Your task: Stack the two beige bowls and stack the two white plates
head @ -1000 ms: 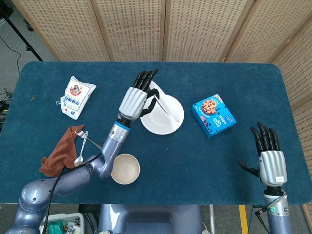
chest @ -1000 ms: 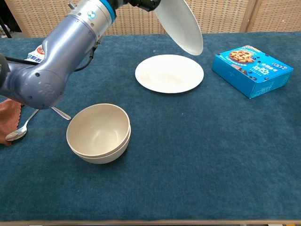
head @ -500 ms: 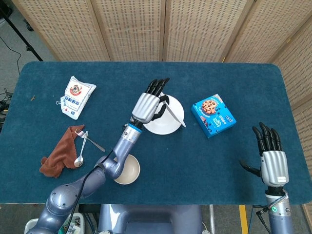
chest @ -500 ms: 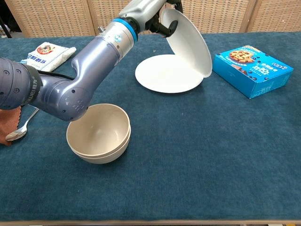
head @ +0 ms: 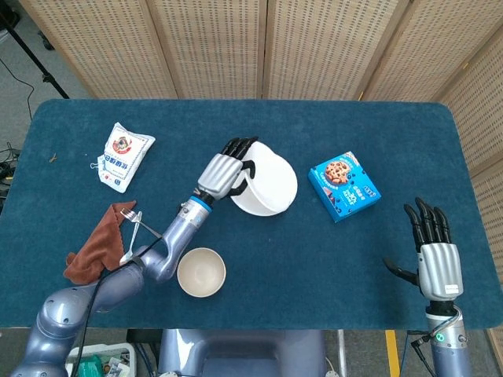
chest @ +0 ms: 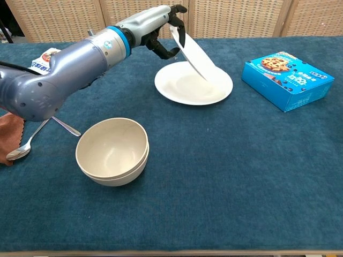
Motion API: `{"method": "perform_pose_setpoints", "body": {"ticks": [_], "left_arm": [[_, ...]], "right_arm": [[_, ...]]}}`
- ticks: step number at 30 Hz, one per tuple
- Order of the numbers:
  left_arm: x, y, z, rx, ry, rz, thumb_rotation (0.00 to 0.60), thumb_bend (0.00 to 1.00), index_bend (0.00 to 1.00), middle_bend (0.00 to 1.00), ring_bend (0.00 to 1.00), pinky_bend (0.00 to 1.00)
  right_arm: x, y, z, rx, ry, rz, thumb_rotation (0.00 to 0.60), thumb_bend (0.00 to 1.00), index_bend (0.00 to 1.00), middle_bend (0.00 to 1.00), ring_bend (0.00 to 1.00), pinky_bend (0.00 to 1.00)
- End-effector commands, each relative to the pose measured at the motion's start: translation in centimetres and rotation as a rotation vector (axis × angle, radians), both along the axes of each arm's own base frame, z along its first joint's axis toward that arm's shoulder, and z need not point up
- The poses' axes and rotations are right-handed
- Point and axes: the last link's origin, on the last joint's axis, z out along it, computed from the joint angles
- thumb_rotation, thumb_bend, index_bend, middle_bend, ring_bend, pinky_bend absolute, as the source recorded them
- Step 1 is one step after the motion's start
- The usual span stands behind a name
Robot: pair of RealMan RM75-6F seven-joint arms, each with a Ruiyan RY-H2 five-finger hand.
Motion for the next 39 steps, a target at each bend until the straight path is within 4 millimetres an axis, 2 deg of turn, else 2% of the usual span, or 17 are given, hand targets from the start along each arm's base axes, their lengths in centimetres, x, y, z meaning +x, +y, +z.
{"method": "perform_pose_setpoints", "body": {"ticks": [1, 4, 11, 14, 16, 18, 25, 35, 39], "left_arm": [[-1.8, 0.0, 0.8, -0.030, 0.089, 0.028, 0.600, 0.43, 0.47, 0.00, 0.00, 0.00], [-2.9, 0.1, 1.1, -0.068, 0.164, 0.054, 0.600, 0.43, 0.36, 0.00, 0.00, 0.00], [-4.4, 0.2, 2.2, -0.117, 0.240, 0.111, 0.600, 0.39, 0.25, 0.00, 0.00, 0.00], [-4.8, 0.0, 2.6, -0.145, 0.260, 0.115, 0.600, 0.29, 0.15, 0.00, 0.00, 0.00], [-5.2, -0.4, 2.7, -0.179, 0.292, 0.112, 0.600, 0.17, 0.04, 0.00, 0.00, 0.00], [-5.3, -0.5, 3.0, -0.194, 0.310, 0.108, 0.600, 0.10, 0.00, 0.00, 0.00, 0.00], [-6.3, -0.6, 4.0, -0.205, 0.397, 0.112, 0.600, 0.08, 0.00, 0.00, 0.00, 0.00], [-6.3, -2.4, 5.7, -0.249, 0.417, 0.072, 0.600, 0.09, 0.00, 0.00, 0.00, 0.00], [-6.5, -3.5, 6.6, -0.259, 0.429, 0.036, 0.600, 0.10, 0.08, 0.00, 0.00, 0.00]], "right_arm": [[0.0, 0.0, 0.0, 0.000, 0.001, 0.000, 0.600, 0.00, 0.00, 0.00, 0.00, 0.00], [0.0, -0.1, -0.1, 0.002, 0.002, 0.000, 0.600, 0.00, 0.00, 0.00, 0.00, 0.00], [0.1, -0.2, -0.3, 0.009, 0.003, 0.000, 0.600, 0.00, 0.00, 0.00, 0.00, 0.00], [0.1, -0.2, -0.4, 0.011, 0.003, 0.000, 0.600, 0.00, 0.00, 0.00, 0.00, 0.00], [0.1, -0.2, -0.4, 0.011, 0.004, 0.000, 0.600, 0.00, 0.00, 0.00, 0.00, 0.00], [0.1, -0.2, -0.4, 0.011, 0.004, 0.000, 0.600, 0.00, 0.00, 0.00, 0.00, 0.00], [0.2, -0.2, -0.5, 0.019, 0.004, 0.002, 0.600, 0.00, 0.00, 0.00, 0.00, 0.00], [0.2, -0.2, -0.5, 0.019, 0.001, 0.001, 0.600, 0.00, 0.00, 0.00, 0.00, 0.00], [0.2, -0.2, -0.6, 0.024, 0.002, 0.000, 0.600, 0.00, 0.00, 0.00, 0.00, 0.00]]}}
